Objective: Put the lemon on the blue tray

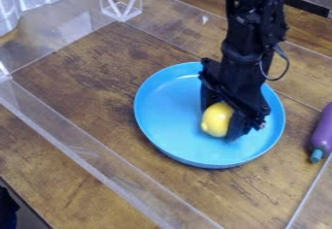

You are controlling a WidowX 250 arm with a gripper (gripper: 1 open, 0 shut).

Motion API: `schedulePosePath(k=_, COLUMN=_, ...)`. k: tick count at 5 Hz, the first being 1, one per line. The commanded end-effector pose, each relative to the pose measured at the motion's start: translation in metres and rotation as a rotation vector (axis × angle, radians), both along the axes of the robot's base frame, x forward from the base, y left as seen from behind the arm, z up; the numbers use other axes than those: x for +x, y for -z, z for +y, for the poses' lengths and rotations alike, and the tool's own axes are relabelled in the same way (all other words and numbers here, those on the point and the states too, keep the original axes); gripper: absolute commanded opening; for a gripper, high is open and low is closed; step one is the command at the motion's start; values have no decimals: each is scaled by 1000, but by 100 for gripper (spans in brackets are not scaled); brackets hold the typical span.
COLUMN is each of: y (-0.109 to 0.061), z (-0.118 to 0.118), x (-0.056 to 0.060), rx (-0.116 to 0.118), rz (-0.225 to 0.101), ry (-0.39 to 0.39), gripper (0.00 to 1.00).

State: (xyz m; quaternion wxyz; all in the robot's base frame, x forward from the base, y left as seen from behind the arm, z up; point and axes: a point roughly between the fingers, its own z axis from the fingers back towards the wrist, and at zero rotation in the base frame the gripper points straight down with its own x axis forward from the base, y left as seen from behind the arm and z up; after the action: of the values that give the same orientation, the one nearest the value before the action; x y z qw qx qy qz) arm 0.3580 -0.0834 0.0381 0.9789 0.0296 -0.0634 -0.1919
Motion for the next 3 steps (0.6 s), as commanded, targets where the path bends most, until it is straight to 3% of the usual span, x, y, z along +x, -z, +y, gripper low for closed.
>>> schedulePosePath(k=1, y=-14, z=8, x=18, rx=-21, rz=-55, ry=40, gripper=0)
schedulePosePath(k=2, y=-18, z=3, x=36, rx=-35, rz=-56, ry=67, gripper=0)
schedulePosePath(k=3, y=-18, z=-2, x=49, rx=-58, rz=-52, ry=90, gripper=100)
